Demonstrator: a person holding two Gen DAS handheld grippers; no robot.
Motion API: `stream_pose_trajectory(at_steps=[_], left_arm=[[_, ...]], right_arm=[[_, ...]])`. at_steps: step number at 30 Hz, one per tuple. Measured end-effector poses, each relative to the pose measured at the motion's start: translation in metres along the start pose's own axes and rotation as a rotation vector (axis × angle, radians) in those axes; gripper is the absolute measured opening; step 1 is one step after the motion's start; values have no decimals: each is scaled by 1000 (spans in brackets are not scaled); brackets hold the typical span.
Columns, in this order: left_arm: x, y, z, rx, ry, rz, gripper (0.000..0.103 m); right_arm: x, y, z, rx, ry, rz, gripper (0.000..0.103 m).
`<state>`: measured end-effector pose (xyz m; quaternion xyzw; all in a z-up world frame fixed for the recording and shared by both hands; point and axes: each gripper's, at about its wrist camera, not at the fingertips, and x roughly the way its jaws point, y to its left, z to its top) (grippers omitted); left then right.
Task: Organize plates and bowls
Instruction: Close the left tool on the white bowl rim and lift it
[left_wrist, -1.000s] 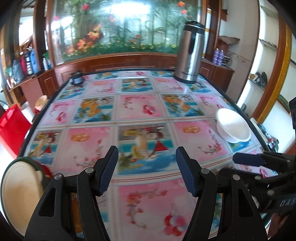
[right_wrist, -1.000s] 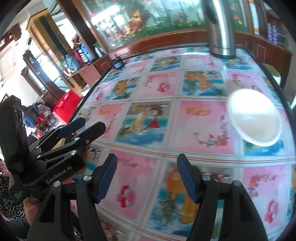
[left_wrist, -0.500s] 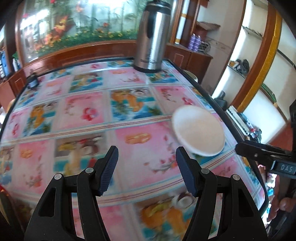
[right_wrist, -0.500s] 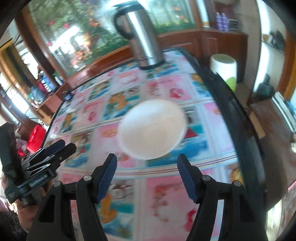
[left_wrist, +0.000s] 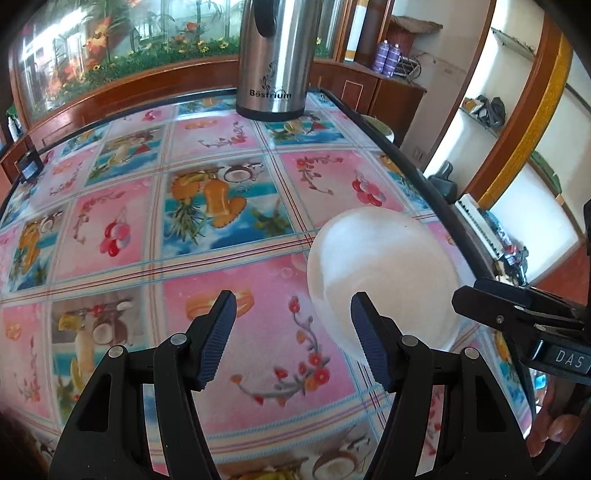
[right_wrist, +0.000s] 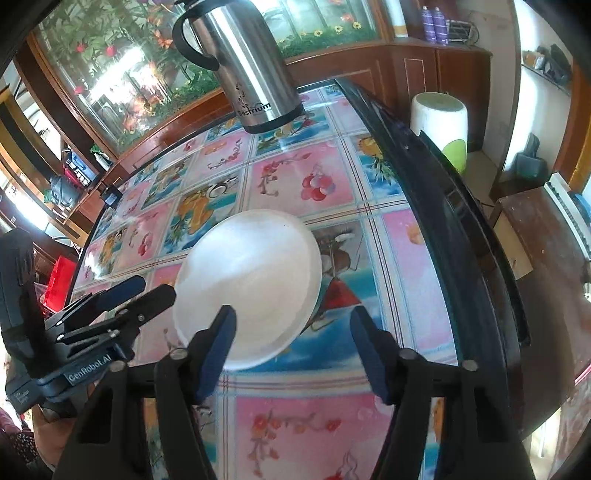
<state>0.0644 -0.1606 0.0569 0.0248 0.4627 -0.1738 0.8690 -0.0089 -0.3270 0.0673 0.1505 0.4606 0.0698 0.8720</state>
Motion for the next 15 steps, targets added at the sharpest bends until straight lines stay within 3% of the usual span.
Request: stream_pose_trajectory(at_steps=[8, 9, 10, 11, 14, 15], left_arm=[[18, -4, 7, 20, 14, 6, 62], [22, -5, 8, 24, 26, 4, 56], [25, -7, 7, 29, 36, -2, 39], [28, -9, 7, 38, 52, -10, 31], [40, -12, 4, 49, 95, -30, 18], [44, -12, 2, 43, 108, -45, 18]], right_arm=[[14, -3, 4, -7, 23, 17, 40], [15, -4, 4, -6, 24, 18, 38], [16, -4, 4, -6, 27, 18, 36], [17, -4, 4, -6, 30, 21, 35], [19, -2, 2, -5, 37, 30, 33], [20, -1, 0, -8, 41, 32, 32]])
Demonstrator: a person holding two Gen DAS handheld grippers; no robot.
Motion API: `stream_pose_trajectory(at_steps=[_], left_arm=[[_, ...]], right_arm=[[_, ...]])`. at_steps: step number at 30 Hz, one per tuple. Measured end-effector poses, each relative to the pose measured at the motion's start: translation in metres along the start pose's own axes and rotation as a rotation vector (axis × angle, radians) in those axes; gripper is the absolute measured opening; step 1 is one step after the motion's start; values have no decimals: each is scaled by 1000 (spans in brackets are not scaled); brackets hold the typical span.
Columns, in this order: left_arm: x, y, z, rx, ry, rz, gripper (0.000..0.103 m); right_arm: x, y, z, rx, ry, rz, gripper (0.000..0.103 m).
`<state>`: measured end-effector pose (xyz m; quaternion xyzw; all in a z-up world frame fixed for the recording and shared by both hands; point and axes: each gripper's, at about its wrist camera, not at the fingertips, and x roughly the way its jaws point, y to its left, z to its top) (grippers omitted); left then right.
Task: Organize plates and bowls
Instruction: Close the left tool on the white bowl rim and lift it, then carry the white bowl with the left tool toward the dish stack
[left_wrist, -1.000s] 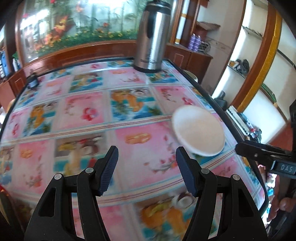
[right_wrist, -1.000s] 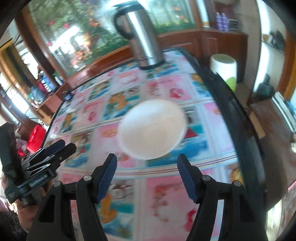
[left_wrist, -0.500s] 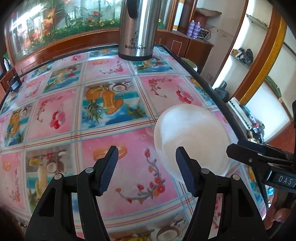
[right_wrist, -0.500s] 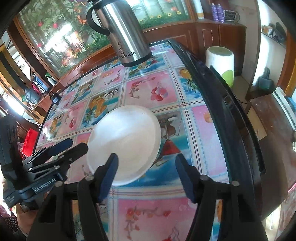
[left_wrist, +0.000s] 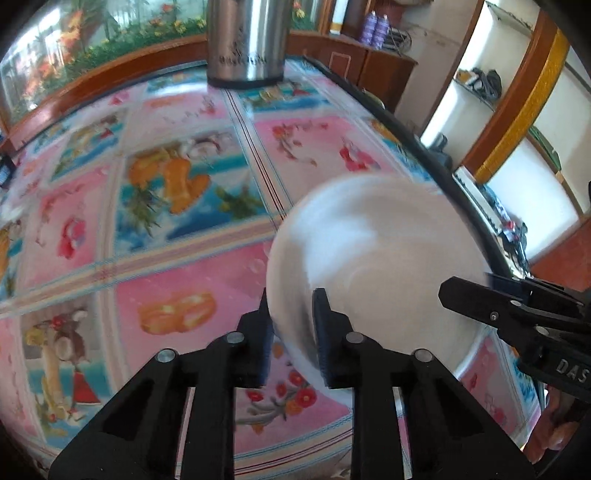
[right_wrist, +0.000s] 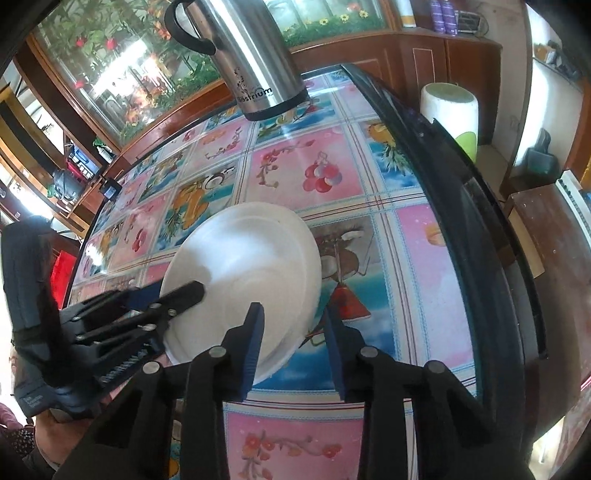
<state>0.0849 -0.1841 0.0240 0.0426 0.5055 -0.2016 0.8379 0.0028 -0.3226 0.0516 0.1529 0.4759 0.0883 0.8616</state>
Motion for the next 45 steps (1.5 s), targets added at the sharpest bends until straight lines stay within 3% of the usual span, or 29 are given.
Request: stream_pose_trajectory(at_steps=[11, 33, 45], left_arm=[[-36, 26, -29, -38, -11, -38, 16], [-152, 132, -131, -134, -164, 202, 17], [-188, 170, -158, -204, -214, 243, 17]], right_arm=[[-7, 43, -21, -82, 7, 41, 32], [10, 199, -70, -326, 62, 161, 34], [13, 254, -85, -419, 65, 192, 34]])
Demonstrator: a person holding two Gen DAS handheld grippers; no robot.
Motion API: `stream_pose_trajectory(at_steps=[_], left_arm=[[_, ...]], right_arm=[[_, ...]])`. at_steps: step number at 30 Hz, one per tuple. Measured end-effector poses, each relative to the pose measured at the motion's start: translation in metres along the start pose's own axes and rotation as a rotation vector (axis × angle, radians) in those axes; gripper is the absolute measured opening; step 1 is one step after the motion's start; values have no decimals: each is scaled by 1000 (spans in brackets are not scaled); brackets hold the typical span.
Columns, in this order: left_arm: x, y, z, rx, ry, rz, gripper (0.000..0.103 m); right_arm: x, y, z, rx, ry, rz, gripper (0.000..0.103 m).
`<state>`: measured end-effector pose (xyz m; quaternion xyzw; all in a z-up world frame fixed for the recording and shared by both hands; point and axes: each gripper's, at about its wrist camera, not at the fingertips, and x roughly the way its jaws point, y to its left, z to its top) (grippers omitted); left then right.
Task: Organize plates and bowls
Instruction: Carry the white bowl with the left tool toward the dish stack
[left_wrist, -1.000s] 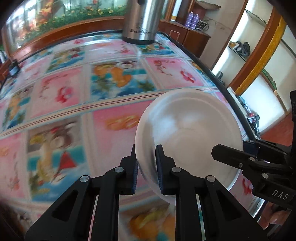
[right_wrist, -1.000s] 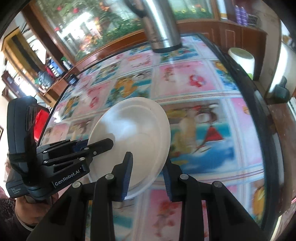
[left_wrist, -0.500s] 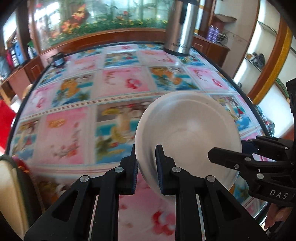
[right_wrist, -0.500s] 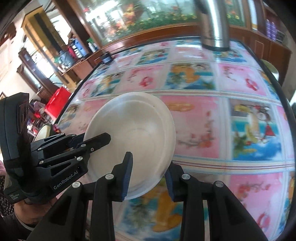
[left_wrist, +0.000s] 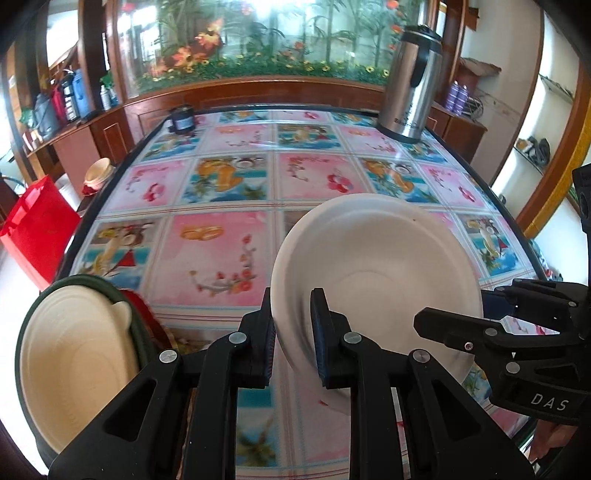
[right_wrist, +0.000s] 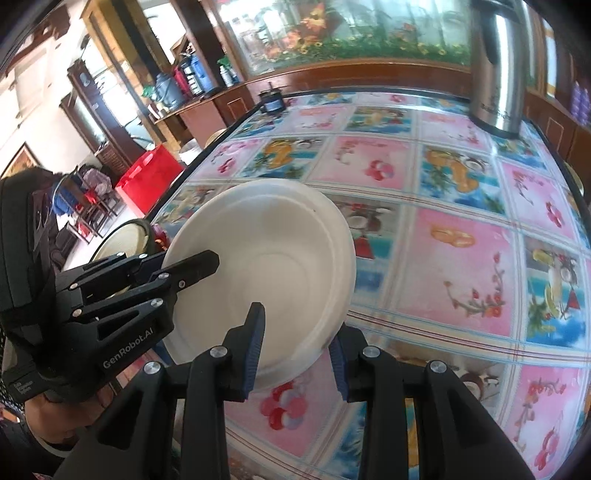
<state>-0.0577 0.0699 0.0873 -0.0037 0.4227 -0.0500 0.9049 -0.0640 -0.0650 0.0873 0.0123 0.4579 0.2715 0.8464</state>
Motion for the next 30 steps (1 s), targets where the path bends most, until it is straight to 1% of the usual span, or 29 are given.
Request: stream_pose_trajectory(at_steps=[11, 18, 24, 30], left_arm=[[-31, 38, -9, -49, -39, 42, 17], [-49, 67, -12, -83, -66, 86, 17], [-58, 86, -16, -110, -79, 115, 17], [-64, 105, -23, -136, -81, 141, 17]], right_arm=[[4, 41, 14, -70, -18, 35, 34], [12, 73, 25, -126, -21, 64, 38], [20, 94, 31, -163, -15, 79, 41], [28, 114, 36, -196, -3, 105, 42]])
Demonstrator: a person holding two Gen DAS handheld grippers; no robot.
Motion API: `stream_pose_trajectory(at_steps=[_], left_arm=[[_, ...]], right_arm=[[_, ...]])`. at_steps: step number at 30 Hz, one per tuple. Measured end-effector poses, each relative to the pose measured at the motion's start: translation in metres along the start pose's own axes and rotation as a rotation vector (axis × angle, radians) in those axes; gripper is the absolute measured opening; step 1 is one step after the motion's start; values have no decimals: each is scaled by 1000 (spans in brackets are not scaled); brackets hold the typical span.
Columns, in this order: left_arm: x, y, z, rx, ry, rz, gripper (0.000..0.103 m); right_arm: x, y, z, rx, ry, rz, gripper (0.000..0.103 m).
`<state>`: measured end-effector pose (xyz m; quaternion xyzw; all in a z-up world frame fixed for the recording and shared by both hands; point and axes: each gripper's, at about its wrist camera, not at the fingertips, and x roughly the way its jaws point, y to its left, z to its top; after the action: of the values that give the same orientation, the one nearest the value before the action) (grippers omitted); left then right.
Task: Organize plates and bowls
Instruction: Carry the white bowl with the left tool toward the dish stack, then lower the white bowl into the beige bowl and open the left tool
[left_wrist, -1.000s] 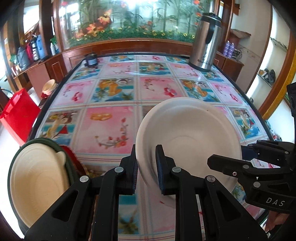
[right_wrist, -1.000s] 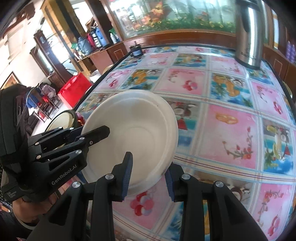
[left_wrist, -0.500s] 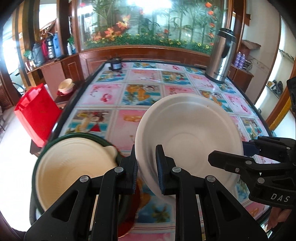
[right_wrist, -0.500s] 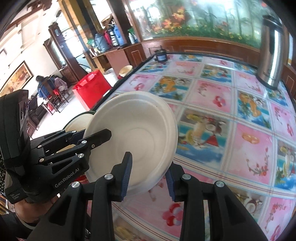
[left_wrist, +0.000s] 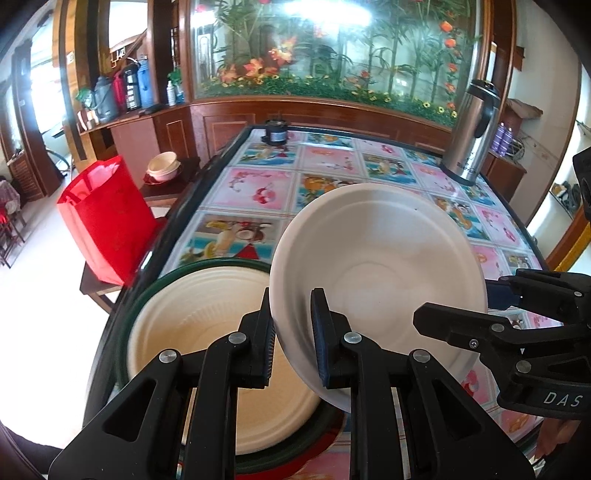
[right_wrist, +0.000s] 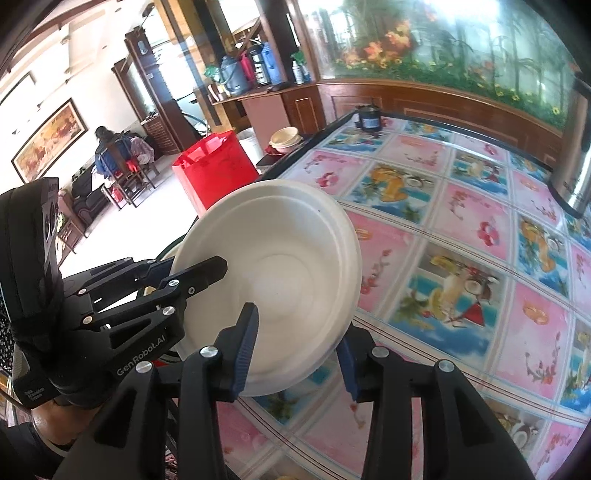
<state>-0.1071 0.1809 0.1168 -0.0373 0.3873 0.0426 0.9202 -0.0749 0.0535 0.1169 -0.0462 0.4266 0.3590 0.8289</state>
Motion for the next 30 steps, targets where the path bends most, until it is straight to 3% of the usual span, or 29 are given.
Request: stream_pose_trajectory(at_steps=[16, 30], left_arm=[[-4, 56, -19, -85, 24, 64, 17], [12, 81, -35, -129, 56, 106, 17]], right_arm=[[44, 44, 11, -72, 76, 72, 42], [66, 46, 14, -42, 107, 73, 43]])
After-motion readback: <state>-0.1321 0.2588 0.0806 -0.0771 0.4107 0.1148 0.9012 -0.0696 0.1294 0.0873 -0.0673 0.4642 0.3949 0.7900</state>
